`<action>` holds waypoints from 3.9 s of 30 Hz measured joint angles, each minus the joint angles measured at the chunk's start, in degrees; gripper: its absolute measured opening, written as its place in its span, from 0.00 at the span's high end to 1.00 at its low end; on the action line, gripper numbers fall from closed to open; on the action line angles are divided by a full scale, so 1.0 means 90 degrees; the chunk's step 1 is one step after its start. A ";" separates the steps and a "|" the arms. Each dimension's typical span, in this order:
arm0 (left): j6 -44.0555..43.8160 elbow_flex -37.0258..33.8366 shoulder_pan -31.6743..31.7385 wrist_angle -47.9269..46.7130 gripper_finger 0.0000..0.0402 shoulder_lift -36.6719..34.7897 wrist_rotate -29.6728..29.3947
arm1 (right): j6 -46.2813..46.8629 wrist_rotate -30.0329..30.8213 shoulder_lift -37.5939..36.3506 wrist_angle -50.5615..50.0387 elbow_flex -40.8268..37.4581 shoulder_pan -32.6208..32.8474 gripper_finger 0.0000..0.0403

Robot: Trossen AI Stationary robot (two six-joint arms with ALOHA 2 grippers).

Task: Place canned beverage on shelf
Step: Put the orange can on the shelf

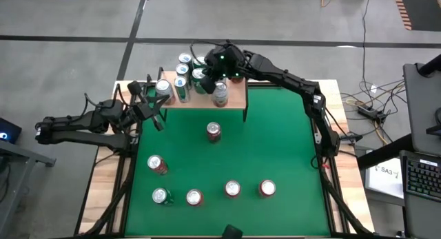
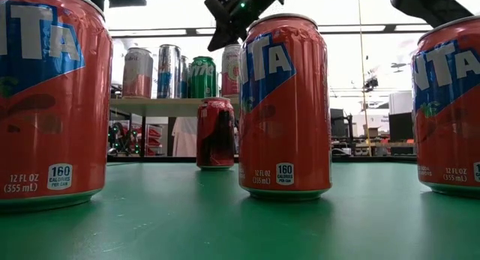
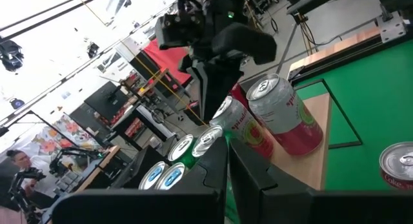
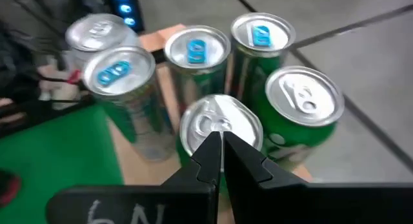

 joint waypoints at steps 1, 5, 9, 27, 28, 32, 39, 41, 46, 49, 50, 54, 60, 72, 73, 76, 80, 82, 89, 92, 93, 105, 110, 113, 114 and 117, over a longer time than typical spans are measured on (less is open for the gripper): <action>0.0000 0.0000 -0.0001 0.0000 1.00 0.0004 -0.0001 | -0.0002 0.0189 0.0000 -0.0060 0.0000 0.0039 0.98; 0.0000 0.0000 0.0001 -0.0005 1.00 0.0005 0.0001 | -0.0001 0.0573 -0.0032 -0.0326 -0.0002 0.0181 0.98; 0.0000 0.0000 0.0001 -0.0031 1.00 0.0005 0.0001 | 0.0316 0.0592 -0.0220 -0.0858 0.0072 0.0297 0.98; 0.0000 0.0000 0.0002 -0.0102 1.00 0.0005 0.0006 | 0.1252 0.1926 -0.0658 -0.2764 0.0092 0.0496 0.98; 0.0000 0.0000 -0.0001 -0.0102 1.00 0.0005 0.0006 | 0.1276 0.1920 -0.0671 -0.2814 0.0092 0.0501 0.98; 0.0000 0.0000 -0.0001 -0.0102 1.00 0.0005 0.0006 | 0.1362 0.1948 -0.0682 -0.2769 0.0092 0.0458 0.98; 0.0000 0.0000 -0.0001 -0.0102 1.00 0.0005 0.0008 | 0.1685 0.3111 -0.0682 -0.3057 0.0092 0.0315 0.98; 0.0000 0.0000 -0.0001 -0.0102 1.00 0.0005 0.0008 | 0.1679 0.2961 -0.0682 -0.2952 0.0092 0.0146 0.98; 0.0000 0.0000 0.0000 -0.0100 1.00 0.0005 0.0011 | 0.1434 0.1962 -0.0632 -0.2153 0.0092 -0.0280 0.98; 0.0000 0.0000 0.0000 -0.0100 1.00 0.0005 0.0013 | 0.1345 0.1485 -0.0513 -0.1999 0.0092 -0.0537 0.98; 0.0000 0.0000 0.0002 -0.0100 1.00 0.0005 0.0013 | 0.1345 0.1478 -0.0471 -0.1999 0.0092 -0.0586 0.98; 0.0000 0.0000 0.0000 -0.0100 1.00 0.0005 0.0011 | 0.1366 0.1438 -0.0384 -0.2086 0.0092 -0.0672 0.98; 0.0002 0.0000 0.0001 -0.0102 1.00 0.0006 0.0013 | 0.1525 0.1706 -0.0381 -0.2319 0.0087 -0.0667 0.98; 0.0002 0.0000 -0.0001 -0.0102 1.00 0.0005 0.0011 | 0.1413 0.1767 -0.0436 -0.1866 0.0087 -0.0449 0.98; 0.0002 0.0000 0.0000 -0.0102 1.00 0.0005 0.0011 | 0.1362 0.1754 -0.0453 -0.1769 0.0087 -0.0403 0.98; 0.0002 0.0000 0.0001 -0.0102 1.00 0.0005 0.0011 | 0.1197 0.1685 -0.0464 -0.1490 0.0087 -0.0227 0.98; 0.0003 0.0000 0.0001 -0.0102 1.00 0.0005 0.0011 | 0.1021 0.1410 -0.0464 -0.1227 0.0087 -0.0028 0.98; 0.0002 0.0000 0.0001 -0.0102 1.00 0.0006 0.0011 | 0.1001 0.1396 -0.0464 -0.1179 0.0051 0.0042 0.98; 0.0005 0.0000 -0.0001 -0.0102 1.00 0.0005 0.0011 | 0.0926 0.1421 -0.0461 -0.0834 -0.0386 0.0052 0.98; 0.0002 0.0000 -0.0001 -0.0102 1.00 0.0005 0.0008 | 0.0911 0.1418 -0.0447 -0.0780 -0.0548 0.0054 0.98; 0.0002 0.0000 -0.0001 -0.0102 1.00 0.0005 0.0008 | 0.0912 0.1419 -0.0447 -0.0779 -0.0578 0.0054 0.98; 0.0003 0.0000 -0.0001 -0.0147 1.00 0.0005 0.0006 | 0.0910 0.1802 -0.0347 -0.0755 -0.0600 0.0011 0.98; 0.0004 0.0000 0.0000 -0.0155 1.00 0.0005 0.0005 | 0.0911 0.1947 -0.0325 -0.0766 -0.0597 -0.0009 0.98; 0.0005 0.0000 0.0000 -0.0155 1.00 0.0005 0.0004 | 0.0911 0.2002 -0.0323 -0.0782 -0.0597 -0.0027 0.98; 0.0002 0.0000 -0.0001 -0.0155 1.00 0.0005 0.0003 | 0.0912 0.2052 -0.0323 -0.0793 -0.0597 -0.0031 0.98; 0.0004 0.0000 -0.0001 -0.0155 1.00 0.0005 0.0003 | 0.0913 0.2137 -0.0321 -0.0806 -0.0597 -0.0059 0.98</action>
